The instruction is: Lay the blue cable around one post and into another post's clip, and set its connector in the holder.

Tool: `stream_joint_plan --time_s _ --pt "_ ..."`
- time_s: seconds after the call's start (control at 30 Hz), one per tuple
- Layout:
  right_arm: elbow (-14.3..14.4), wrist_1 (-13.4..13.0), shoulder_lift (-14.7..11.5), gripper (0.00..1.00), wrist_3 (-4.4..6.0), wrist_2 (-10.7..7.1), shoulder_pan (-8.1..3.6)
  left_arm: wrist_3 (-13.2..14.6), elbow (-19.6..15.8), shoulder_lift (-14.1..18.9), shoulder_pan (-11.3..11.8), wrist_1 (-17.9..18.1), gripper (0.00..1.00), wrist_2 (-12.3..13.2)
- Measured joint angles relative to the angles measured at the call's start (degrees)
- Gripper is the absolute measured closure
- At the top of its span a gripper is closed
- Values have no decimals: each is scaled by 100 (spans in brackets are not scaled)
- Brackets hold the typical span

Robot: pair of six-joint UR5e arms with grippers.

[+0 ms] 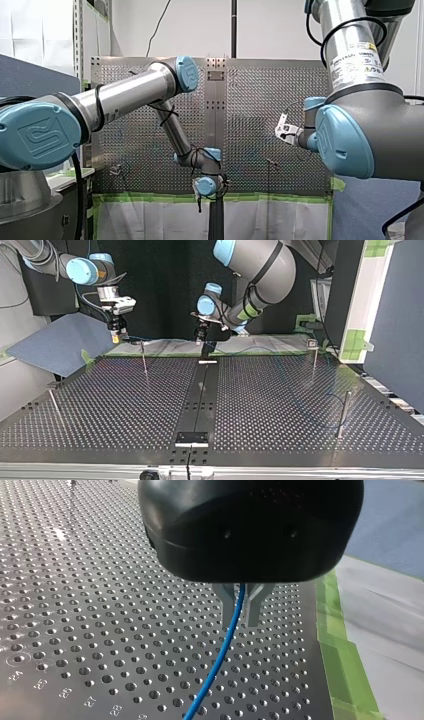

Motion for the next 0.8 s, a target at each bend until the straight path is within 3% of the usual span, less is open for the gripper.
stream_joint_plan --time_s 0.07,0.4,0.57,0.8 --pt "0 -2 0 100 -1 -1 -1 7 0 1 0 -4 55 -14" --pt "1 -3 7 100 -1 15 -33 15 0 3 57 -86 55 -19" --pt "0 0 12 100 -1 18 -38 16 0 2 57 -66 68 33" --pt "0 4 17 100 -1 18 -40 -11 0 2 59 22 74 106"
